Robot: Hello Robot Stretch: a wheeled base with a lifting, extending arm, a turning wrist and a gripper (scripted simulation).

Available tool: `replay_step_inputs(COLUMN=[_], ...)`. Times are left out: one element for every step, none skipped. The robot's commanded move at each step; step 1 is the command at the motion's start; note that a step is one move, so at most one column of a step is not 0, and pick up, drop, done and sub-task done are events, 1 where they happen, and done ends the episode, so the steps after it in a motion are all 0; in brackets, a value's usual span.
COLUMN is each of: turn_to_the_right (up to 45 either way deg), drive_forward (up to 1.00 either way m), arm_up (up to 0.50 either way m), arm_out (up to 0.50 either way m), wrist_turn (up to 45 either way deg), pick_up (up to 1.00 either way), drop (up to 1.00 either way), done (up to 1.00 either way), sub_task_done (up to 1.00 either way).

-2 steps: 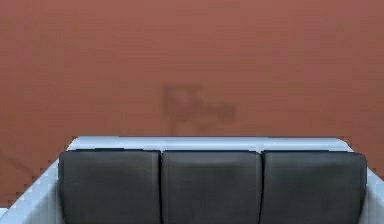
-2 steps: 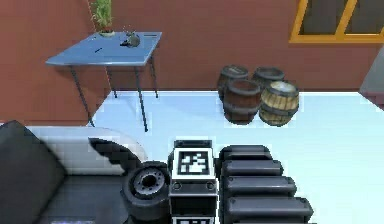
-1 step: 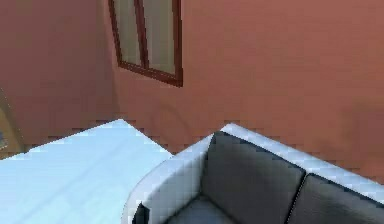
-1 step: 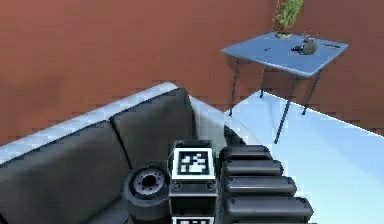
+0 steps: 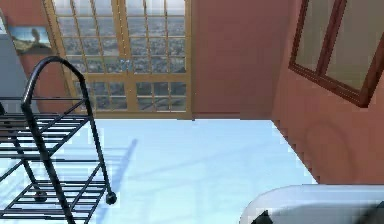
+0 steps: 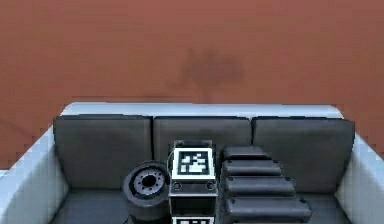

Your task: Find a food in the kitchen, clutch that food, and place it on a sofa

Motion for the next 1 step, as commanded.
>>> replay_step_inputs(turn_to_the_right=[-45.0], drive_forward=[0.00], arm_up=[0.00], arm_out=[0.00], wrist_turn=[0.0], pick_up=[0.00], drop=[0.00], done=[0.00], sub_task_done=[0.00])
